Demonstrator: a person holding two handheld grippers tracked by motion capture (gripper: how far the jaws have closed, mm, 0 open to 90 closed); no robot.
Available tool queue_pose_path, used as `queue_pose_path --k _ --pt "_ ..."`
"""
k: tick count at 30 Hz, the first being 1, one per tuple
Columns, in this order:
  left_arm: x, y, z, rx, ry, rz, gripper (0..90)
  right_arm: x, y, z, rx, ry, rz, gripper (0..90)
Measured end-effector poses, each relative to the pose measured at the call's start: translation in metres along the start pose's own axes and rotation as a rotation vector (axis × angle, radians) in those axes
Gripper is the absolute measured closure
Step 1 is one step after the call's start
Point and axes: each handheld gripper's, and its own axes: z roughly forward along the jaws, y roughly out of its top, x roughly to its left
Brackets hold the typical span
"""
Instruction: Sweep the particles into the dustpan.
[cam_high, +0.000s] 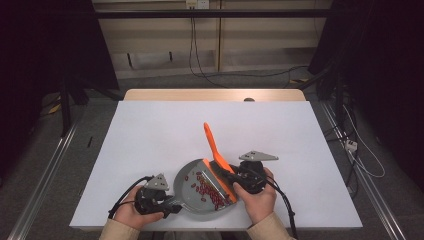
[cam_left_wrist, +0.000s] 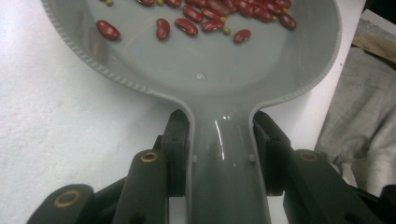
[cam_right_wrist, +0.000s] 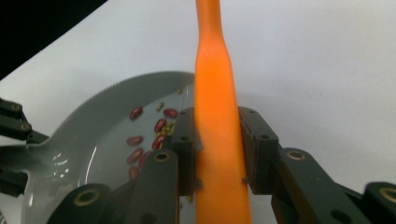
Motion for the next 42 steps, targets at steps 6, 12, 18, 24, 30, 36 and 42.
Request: queue_pose_path --k 6,12,18,24,30,36,42 --pt "0.004 0.002 0.002 -0.024 0.032 -0.011 63.1 -0.011 0.012 -0.004 -0.041 -0.003 0.012 70.8" --pt "0.009 0.006 0.004 -0.016 0.058 -0.013 63.1 -0.029 0.018 -0.011 -0.042 -0.033 -0.013 70.8" --pt "0.01 0.013 0.01 -0.002 0.07 0.01 56.5 -0.044 0.017 -0.017 -0.044 -0.053 -0.015 70.7" --pt "0.01 0.018 0.01 0.032 0.096 0.023 63.7 -0.049 0.016 -0.019 -0.044 -0.053 -0.007 70.7" --pt "0.01 0.019 0.003 -0.02 0.085 -0.029 64.3 -0.057 0.016 -0.024 -0.053 -0.062 -0.008 70.7" --pt "0.016 0.016 -0.011 -0.075 0.142 -0.052 64.4 -0.067 0.016 -0.031 -0.06 -0.071 -0.005 70.7" --pt "0.024 0.012 -0.024 -0.117 0.195 -0.082 64.3 -0.075 0.016 -0.036 -0.064 -0.084 -0.009 70.7"
